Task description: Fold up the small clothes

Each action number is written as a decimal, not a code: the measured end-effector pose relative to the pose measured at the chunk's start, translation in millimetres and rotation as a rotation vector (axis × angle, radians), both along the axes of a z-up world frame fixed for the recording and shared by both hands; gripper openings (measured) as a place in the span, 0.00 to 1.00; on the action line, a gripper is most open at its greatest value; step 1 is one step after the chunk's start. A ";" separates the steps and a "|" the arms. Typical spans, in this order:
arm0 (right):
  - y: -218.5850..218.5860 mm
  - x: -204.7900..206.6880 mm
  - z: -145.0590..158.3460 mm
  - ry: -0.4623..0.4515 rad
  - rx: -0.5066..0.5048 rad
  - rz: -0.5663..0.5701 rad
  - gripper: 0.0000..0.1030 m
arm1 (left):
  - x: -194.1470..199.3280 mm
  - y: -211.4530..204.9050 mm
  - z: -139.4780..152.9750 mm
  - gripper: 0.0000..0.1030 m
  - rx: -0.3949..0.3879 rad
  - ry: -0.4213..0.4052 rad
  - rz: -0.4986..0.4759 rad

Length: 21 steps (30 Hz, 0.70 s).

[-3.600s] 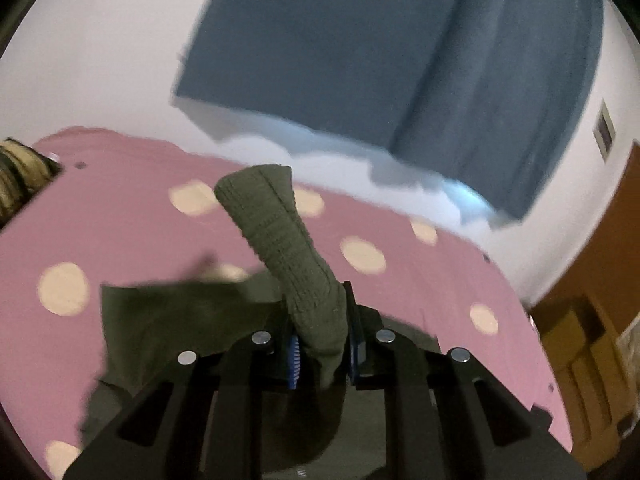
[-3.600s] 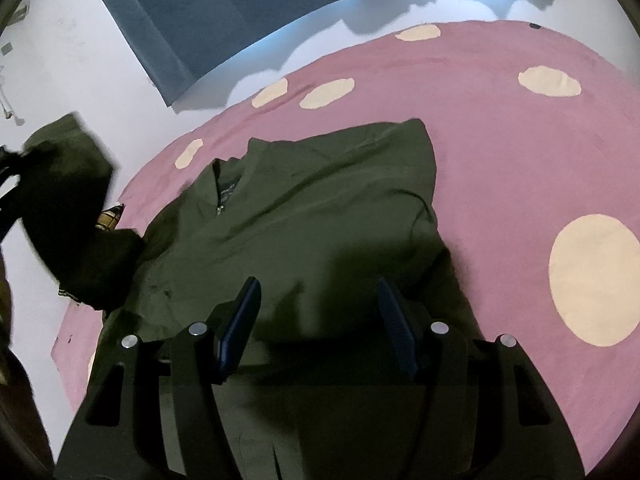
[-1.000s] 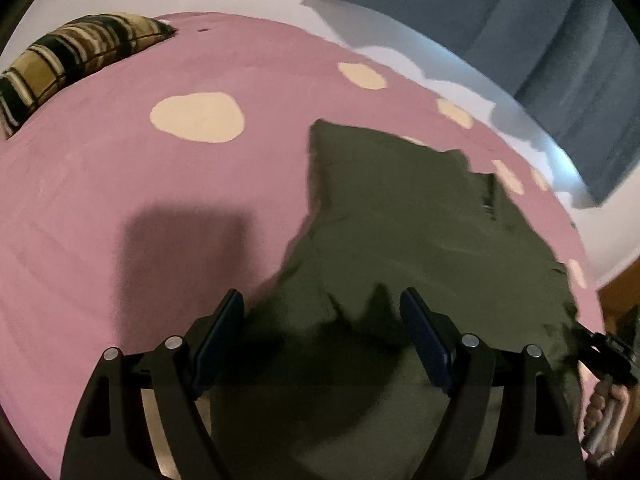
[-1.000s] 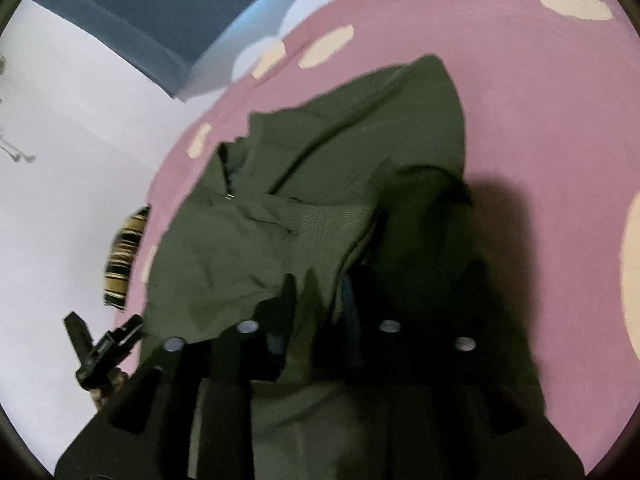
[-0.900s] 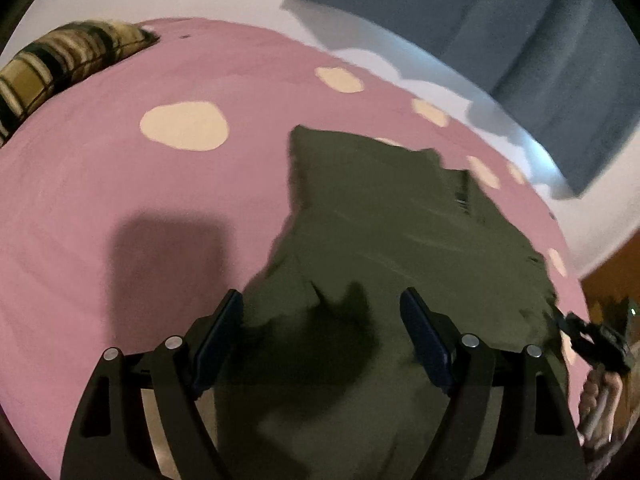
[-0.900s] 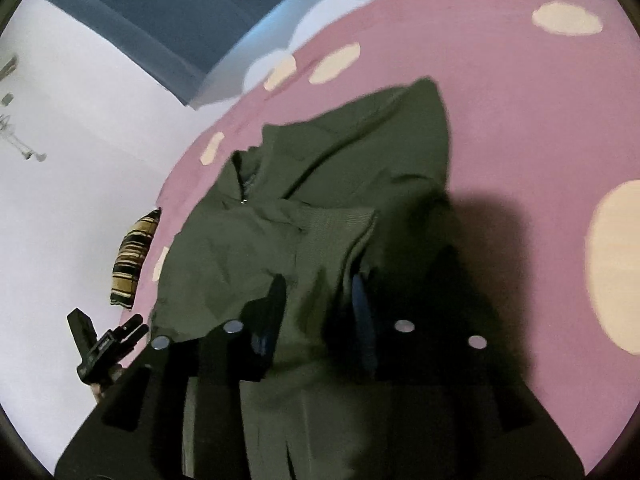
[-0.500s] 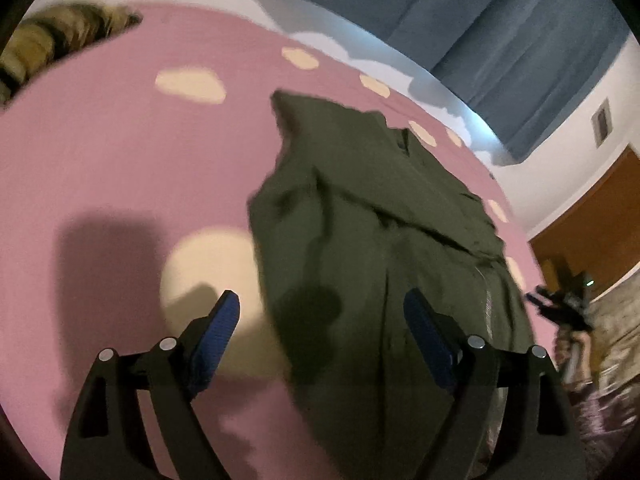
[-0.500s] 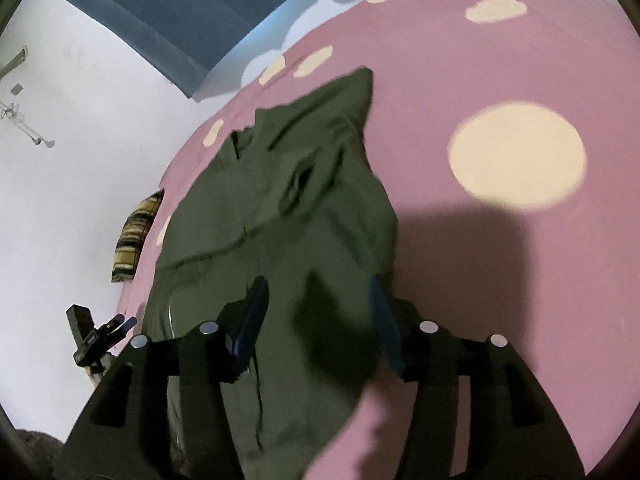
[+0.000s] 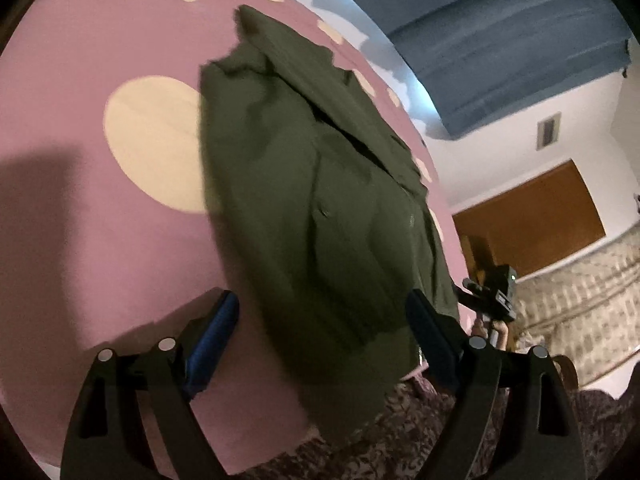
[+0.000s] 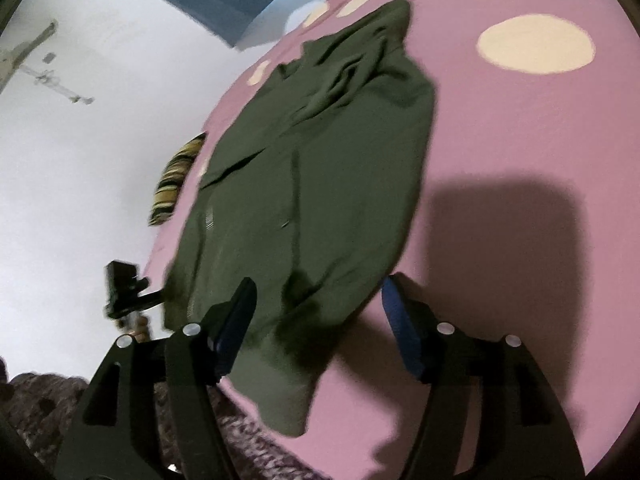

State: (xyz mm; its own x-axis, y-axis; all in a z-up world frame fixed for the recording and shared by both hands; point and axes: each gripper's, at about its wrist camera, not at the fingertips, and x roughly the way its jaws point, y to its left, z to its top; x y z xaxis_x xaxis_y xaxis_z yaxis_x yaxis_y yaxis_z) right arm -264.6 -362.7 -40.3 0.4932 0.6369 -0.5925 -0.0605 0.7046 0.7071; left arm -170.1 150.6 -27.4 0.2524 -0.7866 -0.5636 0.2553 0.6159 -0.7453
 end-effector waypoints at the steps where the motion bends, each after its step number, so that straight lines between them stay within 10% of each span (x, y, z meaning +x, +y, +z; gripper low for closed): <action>1: 3.4 -0.9 -1.0 -0.001 0.010 0.021 0.63 | -0.5 -3.4 -0.3 0.82 -0.007 0.002 -0.012; 13: 43.8 -5.0 -5.0 -0.006 0.063 0.250 0.61 | -0.5 -46.0 -2.9 0.76 0.046 -0.024 -0.101; 17: 50.7 -0.8 -8.7 0.003 -0.007 0.262 0.25 | -0.1 -40.6 -3.7 0.50 0.105 -0.022 -0.069; 21: 51.1 -3.1 -13.5 0.018 -0.012 0.265 0.15 | 2.6 -34.6 -7.8 0.26 0.116 0.020 -0.044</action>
State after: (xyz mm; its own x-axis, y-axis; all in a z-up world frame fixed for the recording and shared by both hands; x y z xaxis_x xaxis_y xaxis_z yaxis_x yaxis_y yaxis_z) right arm -267.7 -311.6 -53.8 0.2989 0.7354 -0.6081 -0.2314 0.6741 0.7015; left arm -167.5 116.0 -35.3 0.2066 -0.7259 -0.6561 0.2699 0.6868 -0.6749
